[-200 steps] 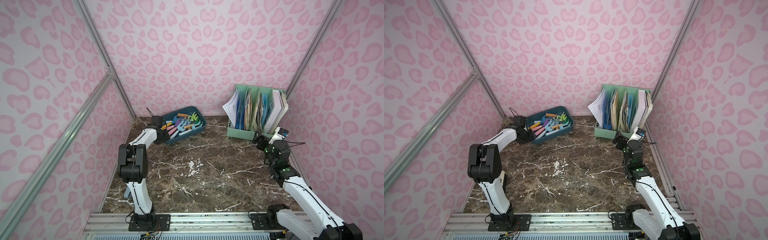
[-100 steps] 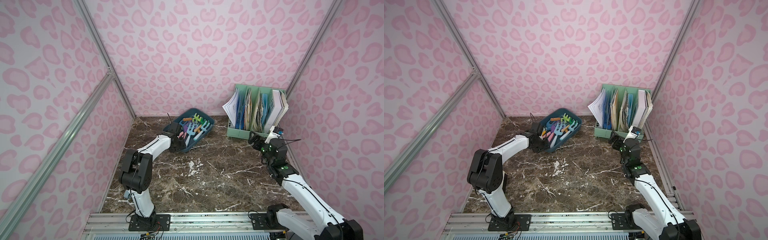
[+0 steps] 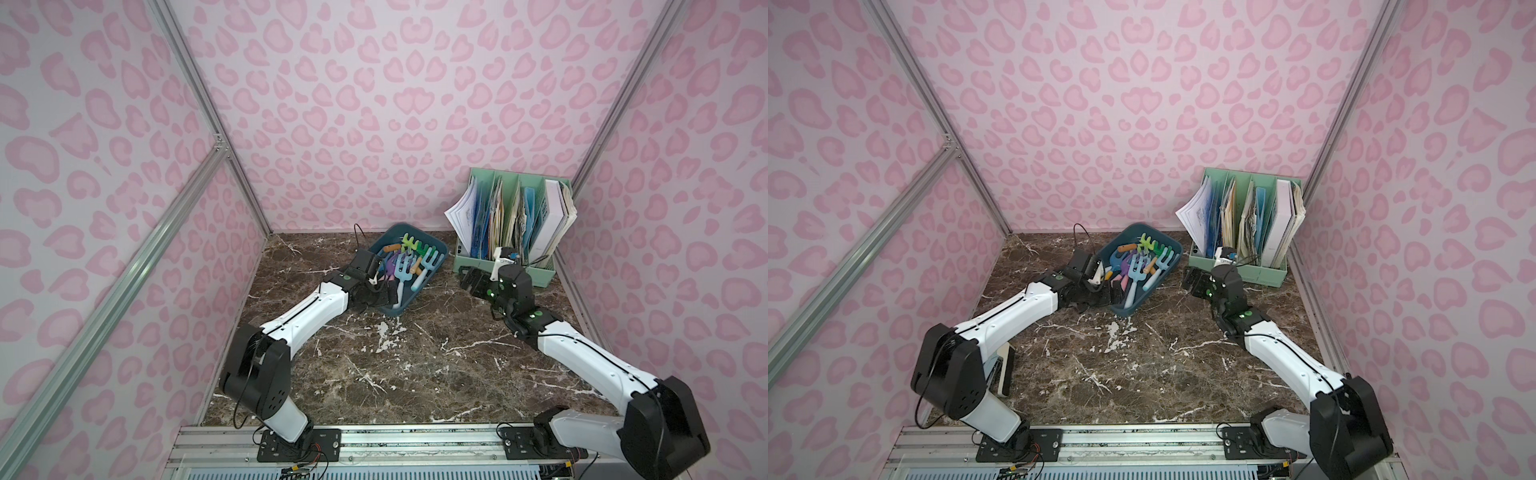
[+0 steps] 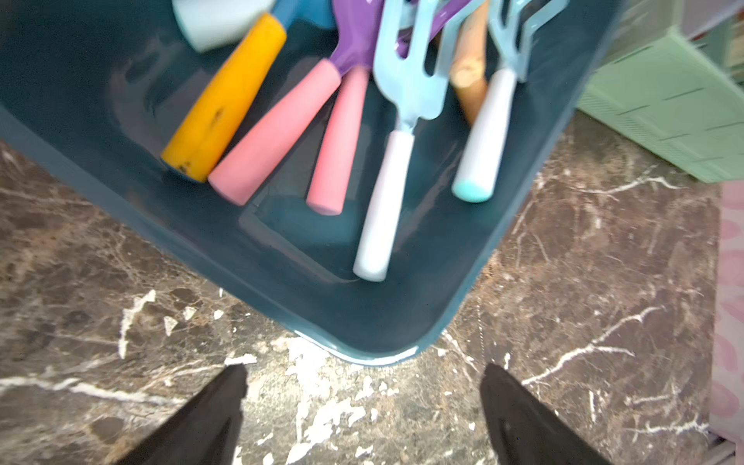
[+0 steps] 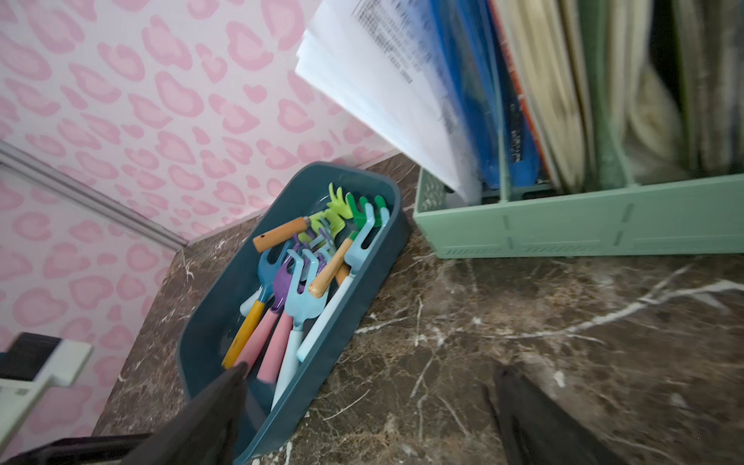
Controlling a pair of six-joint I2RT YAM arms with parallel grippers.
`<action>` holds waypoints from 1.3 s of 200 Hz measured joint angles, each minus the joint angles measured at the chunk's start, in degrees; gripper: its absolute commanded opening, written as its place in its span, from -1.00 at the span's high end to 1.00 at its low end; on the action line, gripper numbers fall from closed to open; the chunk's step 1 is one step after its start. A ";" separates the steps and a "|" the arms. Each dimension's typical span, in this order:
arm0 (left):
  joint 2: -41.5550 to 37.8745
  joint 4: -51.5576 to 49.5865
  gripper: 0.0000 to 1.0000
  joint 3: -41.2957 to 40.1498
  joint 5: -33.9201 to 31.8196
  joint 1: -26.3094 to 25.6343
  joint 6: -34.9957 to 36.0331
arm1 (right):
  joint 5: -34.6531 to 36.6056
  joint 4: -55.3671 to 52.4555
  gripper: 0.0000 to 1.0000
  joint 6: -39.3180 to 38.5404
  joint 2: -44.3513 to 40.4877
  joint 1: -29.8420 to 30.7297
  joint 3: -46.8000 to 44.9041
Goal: Take the hand rake out of the storage box
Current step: Adjust the storage box at the center of the board.
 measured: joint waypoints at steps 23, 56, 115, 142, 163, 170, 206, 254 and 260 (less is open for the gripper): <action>-4.28 1.33 -0.97 -0.44 1.09 2.97 3.10 | -0.35 -0.61 -0.71 1.01 8.94 2.67 7.54; -0.85 5.57 -0.96 2.19 5.92 15.08 5.11 | 1.03 -4.61 -0.48 3.21 21.44 4.52 18.10; 3.10 9.20 -0.96 0.59 13.79 20.44 7.87 | 6.84 -11.69 -0.37 5.49 33.31 5.55 27.87; 0.94 9.86 -0.96 -1.99 14.53 21.77 8.70 | 7.39 -13.68 -0.19 4.96 37.38 5.14 33.07; -2.32 10.82 -0.97 -5.07 15.26 22.64 8.74 | 7.19 -14.84 -0.03 4.57 39.45 5.03 34.18; -3.28 11.08 -0.96 -5.77 15.37 22.75 8.74 | 6.99 -15.28 0.01 4.35 40.09 5.07 34.71; -7.65 12.24 -0.96 -7.52 15.39 23.08 9.05 | 7.65 -17.46 0.34 2.78 42.84 5.79 38.10; -9.07 12.28 -0.97 -7.74 14.97 23.28 9.27 | 7.80 -18.03 0.62 1.20 45.64 6.54 40.98; -9.07 12.28 -0.97 -7.74 14.97 23.28 9.31 | 7.80 -17.92 0.68 1.29 45.64 6.49 40.96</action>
